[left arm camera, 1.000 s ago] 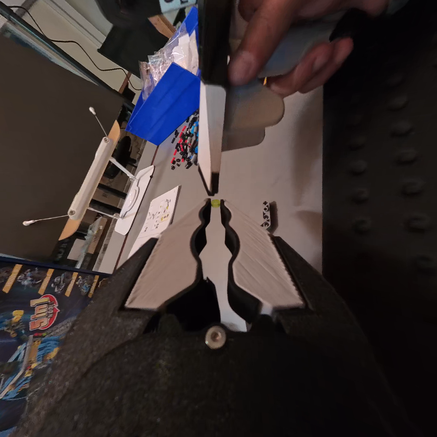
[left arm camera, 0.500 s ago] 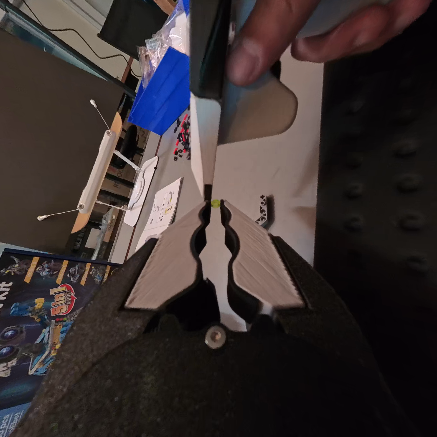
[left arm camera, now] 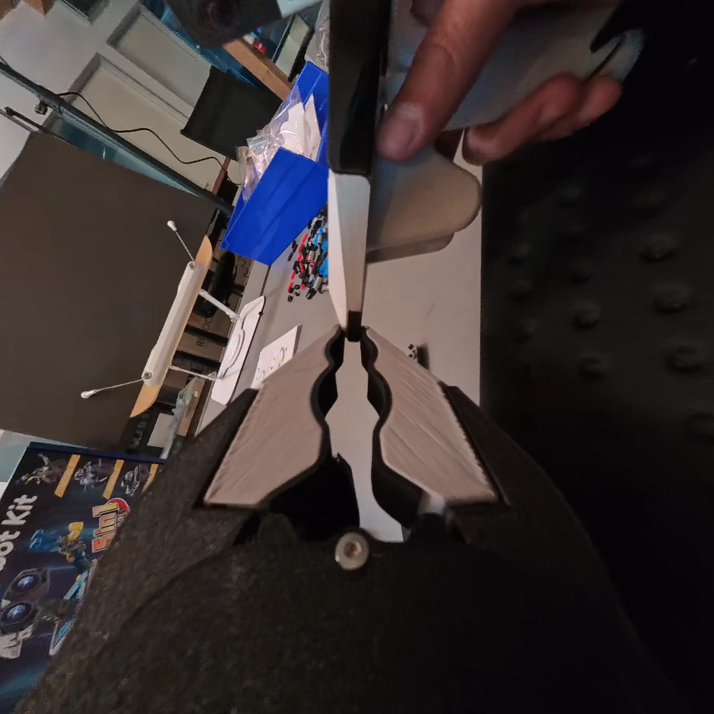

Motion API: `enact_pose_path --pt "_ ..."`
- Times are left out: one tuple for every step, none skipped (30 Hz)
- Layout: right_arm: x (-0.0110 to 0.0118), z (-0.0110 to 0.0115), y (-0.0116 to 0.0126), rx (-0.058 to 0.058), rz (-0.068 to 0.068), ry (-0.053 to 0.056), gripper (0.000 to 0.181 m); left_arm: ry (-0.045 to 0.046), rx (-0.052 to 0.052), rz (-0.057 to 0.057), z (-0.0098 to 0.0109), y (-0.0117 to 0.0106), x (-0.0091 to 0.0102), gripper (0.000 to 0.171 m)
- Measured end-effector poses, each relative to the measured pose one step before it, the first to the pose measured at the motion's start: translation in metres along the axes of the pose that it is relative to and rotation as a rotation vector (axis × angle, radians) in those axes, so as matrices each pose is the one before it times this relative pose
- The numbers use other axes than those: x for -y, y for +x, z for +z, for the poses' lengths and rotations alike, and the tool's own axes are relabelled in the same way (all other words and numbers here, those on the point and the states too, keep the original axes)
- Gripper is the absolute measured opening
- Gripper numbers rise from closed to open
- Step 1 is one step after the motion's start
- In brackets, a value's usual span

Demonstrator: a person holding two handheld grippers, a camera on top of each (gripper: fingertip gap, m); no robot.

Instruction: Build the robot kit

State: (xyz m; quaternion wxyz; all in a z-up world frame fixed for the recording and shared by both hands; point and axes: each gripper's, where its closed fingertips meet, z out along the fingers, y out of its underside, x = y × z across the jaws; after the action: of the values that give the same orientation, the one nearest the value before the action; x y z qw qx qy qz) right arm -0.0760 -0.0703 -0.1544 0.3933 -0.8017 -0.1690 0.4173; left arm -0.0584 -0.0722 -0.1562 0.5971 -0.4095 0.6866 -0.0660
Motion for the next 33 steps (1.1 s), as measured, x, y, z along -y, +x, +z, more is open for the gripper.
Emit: enact_pose_path --pt "-0.00191 -0.00032 0.00201 0.0133 0.0167 0.0037 0.016 -0.00087 -0.0105 0.0001 0.00083 0.00212 -0.00037 0.007" --pt "-0.00218 0.00012 0.00135 0.0093 0.0075 -0.0020 0.015 0.00028 -0.0128 0.0010 0.00100 0.00219 -0.00075 0.007" --pt "-0.00153 -0.00012 0.00076 0.0069 0.0073 -0.0034 0.014 0.00322 -0.0093 0.0012 0.00057 0.00163 -0.00021 0.007" --pt "-0.00071 -0.00109 0.00078 0.0032 0.0037 -0.0040 0.011 0.00876 -0.0054 -0.0009 -0.00013 0.00087 0.00091 0.007" --pt "-0.00007 -0.00235 0.00127 0.0007 -0.0027 -0.0020 0.003 0.01357 -0.0017 -0.0022 -0.00053 0.00018 0.00190 0.007" --pt "0.00025 -0.00202 -0.00096 0.0185 0.0036 -0.0004 0.003 0.01217 -0.0041 -0.0047 -0.00039 0.00048 0.00192 0.007" --pt "-0.00125 -0.00095 -0.00019 0.0157 0.0197 -0.0091 0.002 0.00513 -0.0092 -0.0073 0.00040 0.00122 0.00087 0.007" --pt "-0.00168 -0.00046 0.00079 0.0054 0.0062 -0.0085 0.003 0.00063 -0.0083 -0.0036 0.00082 0.00151 0.00009 0.007" --pt "-0.00128 -0.00058 0.00078 0.0010 0.0025 -0.0077 0.002 0.00144 -0.0082 0.0014 0.00087 0.00164 -0.00002 0.006" --pt "-0.00218 -0.00064 0.00101 -0.0011 0.0037 -0.0175 0.002 0.00121 -0.0131 -0.0019 0.00098 0.00214 -0.00032 0.008" --pt "-0.00274 -0.00086 0.00355 -0.0185 -0.0035 -0.0216 0.002 -0.00797 -0.0170 -0.0181 0.00133 0.00151 -0.00234 0.013" --pt "-0.00191 -0.00193 0.00798 -0.0449 -0.0158 -0.0154 0.003 -0.01868 -0.0249 -0.0355 0.00158 0.00056 -0.00493 0.019" --pt "-0.00243 -0.00264 0.00738 -0.0353 -0.0167 -0.0225 0.002 -0.01993 -0.0408 -0.0480 0.00159 0.00078 -0.00592 0.021" --pt "-0.00349 -0.00207 0.00626 -0.0232 -0.0148 -0.0313 0.002 -0.02229 -0.0579 -0.0576 0.00208 0.00121 -0.00681 0.025" --pt "-0.00458 -0.00111 0.00712 -0.0232 -0.0041 -0.0368 0.002 -0.03284 -0.0677 -0.0637 0.00313 0.00112 -0.00834 0.029" --pt "-0.00410 0.00042 0.00506 -0.0082 0.0064 -0.0340 0.002 -0.04061 -0.0680 -0.0627 0.00425 0.00040 -0.00907 0.034" --pt "-0.00230 0.00168 0.00216 0.0080 0.0155 -0.0239 0.002 -0.03455 -0.0640 -0.0508 0.00438 0.00019 -0.00758 0.035" --pt "0.00042 0.00228 -0.00003 0.0134 0.0105 -0.0088 0.002 -0.02923 -0.0656 -0.0325 0.00426 0.00191 -0.00626 0.035" --pt "0.00219 0.00220 0.00128 -0.0057 -0.0061 0.0012 0.002 -0.02727 -0.0442 -0.0154 0.00394 0.00046 -0.00486 0.035" --pt "0.00209 0.00204 0.00185 -0.0176 -0.0168 0.0008 0.002 -0.00283 -0.0175 0.0027 0.00190 -0.00111 -0.00046 0.030" --pt "0.00082 0.00240 -0.00016 -0.0095 -0.0239 -0.0061 0.002 0.00781 -0.0130 0.0138 0.00091 0.00011 0.00151 0.025" --pt "-0.00010 0.00290 -0.00194 0.0001 -0.0263 -0.0108 0.002 -0.00588 -0.0147 0.0125 0.00171 0.00124 -0.00040 0.021" --pt "-0.00059 0.00268 -0.00054 -0.0100 -0.0274 -0.0142 0.002 0.00131 -0.0205 0.0050 0.00155 0.00225 -0.00001 0.012" --pt "-0.00102 0.00259 -0.00014 -0.0132 -0.0305 -0.0174 0.002 0.00596 -0.0148 0.0010 0.00088 0.00140 0.00070 0.009" --pt "0.00055 0.00207 -0.00046 -0.0118 -0.0341 -0.0085 0.002 -0.00073 -0.0031 0.0075 0.00054 0.00031 0.00019 0.008" --pt "0.00277 0.00058 0.00132 -0.0230 -0.0320 0.0067 0.002 -0.00390 0.0048 0.0217 0.00005 0.00021 0.00012 0.008" --pt "0.00147 0.00066 0.00111 -0.0138 -0.0200 -0.0005 0.002 -0.00193 0.0157 0.0386 0.00002 0.00008 0.00022 0.009" --pt "-0.00125 0.00158 -0.00005 0.0026 -0.0051 -0.0140 0.002 0.00280 0.0266 0.0511 0.00004 0.00006 0.00042 0.009" --pt "-0.00392 0.00213 -0.00307 0.0252 0.0003 -0.0287 0.002 0.00355 0.0308 0.0548 -0.00007 0.00010 0.00050 0.008" --pt "-0.00211 0.00146 -0.00095 0.0061 -0.0080 -0.0153 0.002 0.00164 0.0309 0.0540 -0.00025 0.00015 0.00044 0.008" --pt "-0.00078 0.00118 0.00017 -0.0044 -0.0108 -0.0102 0.002 -0.00016 0.0267 0.0432 -0.00015 0.00012 0.00028 0.008" --pt "-0.00051 0.00094 0.00036 -0.0074 -0.0132 -0.0093 0.002 -0.00144 0.0172 0.0248 -0.00018 0.00000 -0.00013 0.008" --pt "0.00021 0.00053 0.00017 -0.0073 -0.0134 -0.0032 0.002 0.00065 0.0060 0.0070 -0.00036 0.00024 -0.00022 0.008"
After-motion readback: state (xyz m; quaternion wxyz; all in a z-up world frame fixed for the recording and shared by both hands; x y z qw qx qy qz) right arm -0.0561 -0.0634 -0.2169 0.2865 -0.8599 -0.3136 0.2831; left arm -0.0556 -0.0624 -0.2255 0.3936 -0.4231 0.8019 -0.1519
